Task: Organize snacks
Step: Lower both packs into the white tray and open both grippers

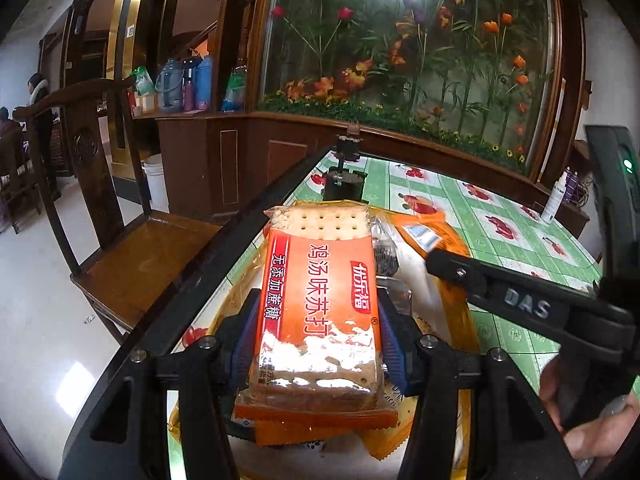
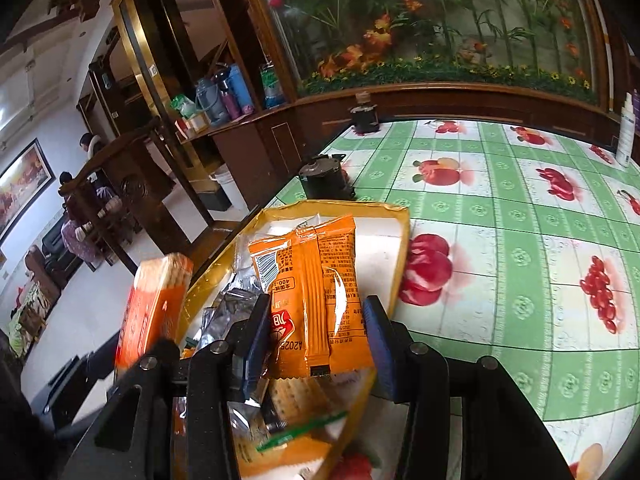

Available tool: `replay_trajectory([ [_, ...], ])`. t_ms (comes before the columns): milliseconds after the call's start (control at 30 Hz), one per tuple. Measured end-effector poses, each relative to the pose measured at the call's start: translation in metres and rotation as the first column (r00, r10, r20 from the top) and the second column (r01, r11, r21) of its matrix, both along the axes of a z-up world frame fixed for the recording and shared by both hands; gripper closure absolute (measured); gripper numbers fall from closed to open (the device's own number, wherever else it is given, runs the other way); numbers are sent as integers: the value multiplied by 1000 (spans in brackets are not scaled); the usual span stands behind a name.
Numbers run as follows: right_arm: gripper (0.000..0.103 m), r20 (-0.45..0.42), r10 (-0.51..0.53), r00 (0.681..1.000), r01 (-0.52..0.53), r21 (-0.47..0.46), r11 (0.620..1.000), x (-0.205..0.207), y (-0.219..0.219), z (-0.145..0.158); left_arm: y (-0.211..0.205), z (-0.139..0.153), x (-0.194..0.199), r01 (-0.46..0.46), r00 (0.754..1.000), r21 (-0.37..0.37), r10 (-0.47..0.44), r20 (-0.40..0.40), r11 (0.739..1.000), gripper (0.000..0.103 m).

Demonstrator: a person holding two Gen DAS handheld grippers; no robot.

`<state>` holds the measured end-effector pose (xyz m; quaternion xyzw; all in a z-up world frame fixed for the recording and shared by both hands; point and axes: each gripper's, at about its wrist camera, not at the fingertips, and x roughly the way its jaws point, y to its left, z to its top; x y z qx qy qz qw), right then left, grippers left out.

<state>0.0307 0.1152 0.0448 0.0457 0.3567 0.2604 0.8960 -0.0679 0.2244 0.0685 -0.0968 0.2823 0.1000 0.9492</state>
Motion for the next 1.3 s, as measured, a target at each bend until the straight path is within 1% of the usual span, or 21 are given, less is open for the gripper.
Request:
replay_trajectory([
  [300,53,-64,9,998,-10,-9,1000,22,13,-17,-2,-11,10,8,999,13,-7,-40,1000,50],
  [433,53,-76,17,997,-18,-22,1000,26,20,-23,-2,-16,13,3,999,20,-2,-48,1000,50],
  [600,52,-71,17,997,-20,-37,999,26,20,-26,-1,-18,14,-7,999,26,8,-49,1000,50],
  [800,51,-65,30,997,-32,-37,999,23,20,-27,3,-20,17,-7,998,1,7,-59,1000,50],
  [967,49,-56,43,997,-46,-46,998,19,21,-27,1,-20,18,-14,998,20,15,-61,1000,50],
  [1300,49,-40,51,998,-54,-64,997,14,21,-28,-5,-20,18,-32,998,63,36,-60,997,50],
])
